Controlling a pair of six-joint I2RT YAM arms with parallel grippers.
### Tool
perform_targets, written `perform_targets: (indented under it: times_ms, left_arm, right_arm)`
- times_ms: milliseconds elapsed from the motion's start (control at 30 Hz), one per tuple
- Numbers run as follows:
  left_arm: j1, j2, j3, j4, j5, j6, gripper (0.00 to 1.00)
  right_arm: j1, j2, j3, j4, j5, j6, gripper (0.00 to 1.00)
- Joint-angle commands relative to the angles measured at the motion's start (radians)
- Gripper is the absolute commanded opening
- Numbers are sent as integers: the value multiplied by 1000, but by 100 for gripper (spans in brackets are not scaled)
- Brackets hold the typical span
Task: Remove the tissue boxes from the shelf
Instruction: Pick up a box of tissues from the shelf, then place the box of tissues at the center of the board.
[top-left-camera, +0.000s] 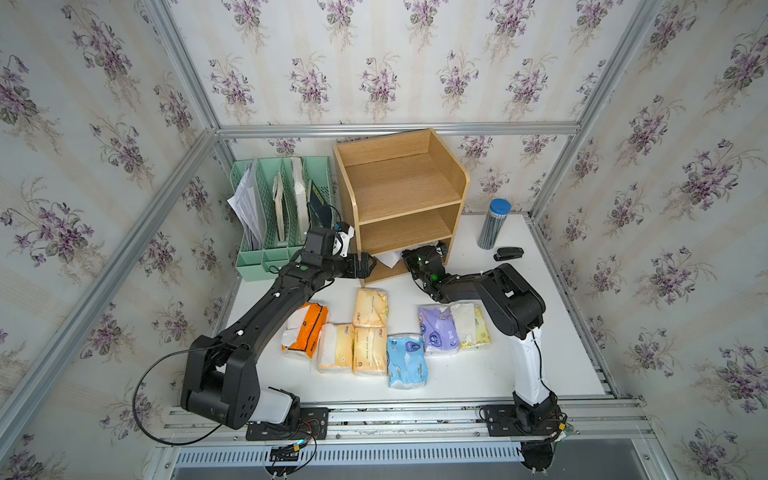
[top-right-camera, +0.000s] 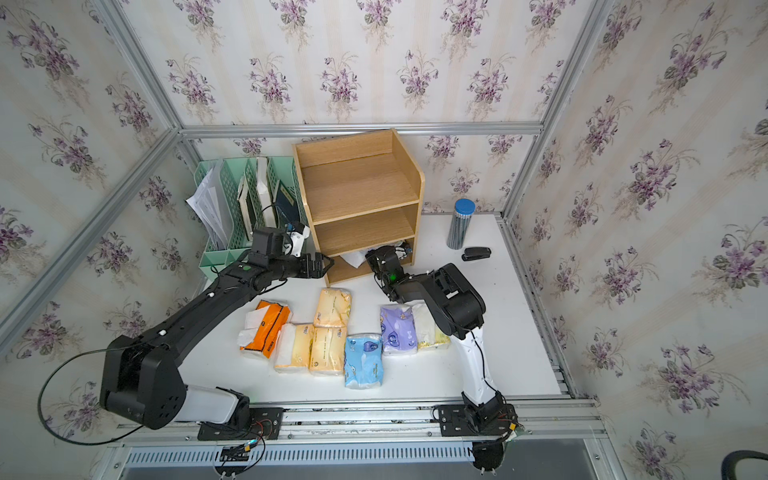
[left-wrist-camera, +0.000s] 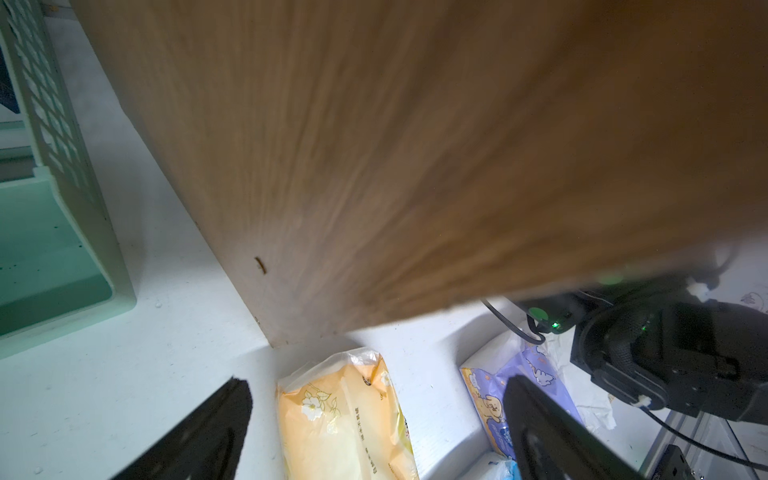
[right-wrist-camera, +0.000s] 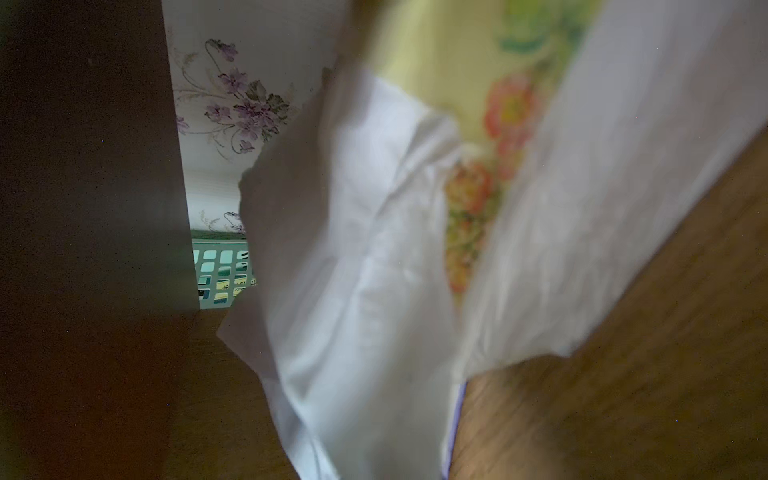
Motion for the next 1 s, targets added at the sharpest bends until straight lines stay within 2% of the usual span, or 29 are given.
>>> perform_targets:
  times_ms: [0,467,733,967]
  left_arm:
    - [-2,-4,8,-2,13,22,99]
    - [-1,-65,48,-30,9,-2,99]
    - [-2,-80,48,-46,7,-15,99]
    - [-8,-95,50,-56,-3,-15,99]
  right_arm:
    - [2,-31,-20,-81,-6,-29,2]
    - [59,-195,-242,-60,-66,-33,1]
    - [121,-350,-430,-45,-62,-41,3]
    - [168,-525,-462,-266,-7,-148,12]
